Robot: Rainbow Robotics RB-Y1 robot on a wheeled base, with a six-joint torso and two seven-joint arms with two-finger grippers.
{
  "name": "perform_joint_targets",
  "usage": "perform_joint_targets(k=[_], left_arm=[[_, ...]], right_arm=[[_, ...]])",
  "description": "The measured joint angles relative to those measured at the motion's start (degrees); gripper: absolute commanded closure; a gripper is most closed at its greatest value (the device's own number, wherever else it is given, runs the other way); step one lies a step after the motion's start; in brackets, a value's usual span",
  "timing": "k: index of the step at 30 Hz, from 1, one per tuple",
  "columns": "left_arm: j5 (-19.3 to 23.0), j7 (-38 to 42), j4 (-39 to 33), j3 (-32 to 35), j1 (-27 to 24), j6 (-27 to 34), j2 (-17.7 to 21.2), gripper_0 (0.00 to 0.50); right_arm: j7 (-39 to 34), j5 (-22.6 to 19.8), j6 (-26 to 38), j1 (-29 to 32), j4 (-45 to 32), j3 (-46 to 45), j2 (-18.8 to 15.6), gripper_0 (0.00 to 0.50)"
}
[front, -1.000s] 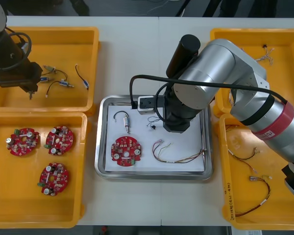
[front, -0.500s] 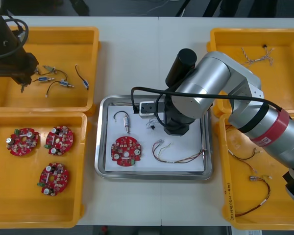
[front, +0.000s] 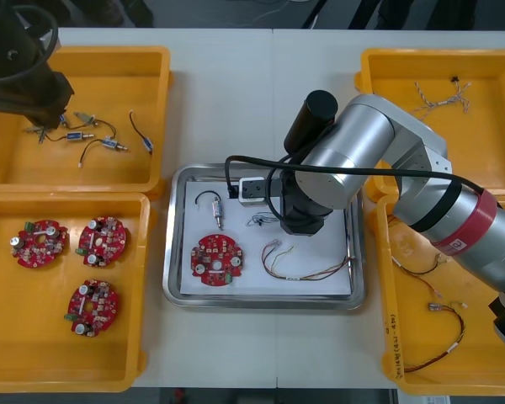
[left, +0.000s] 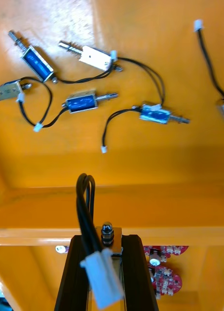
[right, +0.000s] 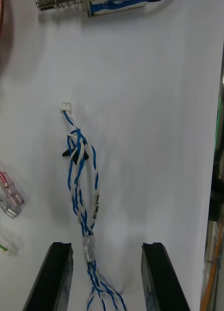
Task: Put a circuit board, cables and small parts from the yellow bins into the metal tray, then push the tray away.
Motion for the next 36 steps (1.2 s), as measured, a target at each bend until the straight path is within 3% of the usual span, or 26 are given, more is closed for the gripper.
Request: perform_joint_targets(k=[13, 27, 36], left_arm=[[-0.03, 1.25, -9.36, 0.19, 0.0, 0.07, -6.46, 0.5], [-0.05, 4.55, -13.71, 0.2, 0.0, 0.13, -10.86, 0.5], [-0.05, 4.71, -13.92, 0.2, 0.0, 0.15, -11.0, 0.5]], right_arm=[[-1.05, 0.04, 0.62, 0.01, -0.69, -1.02, -1.38, 0.0], [-2.78, -0.62, 23.26, -1.89, -3.17, -17.65, 0.61, 0.0], [-3.34, -0.65, 24.82, -5.8, -3.17, -28.32, 1.06, 0.0]])
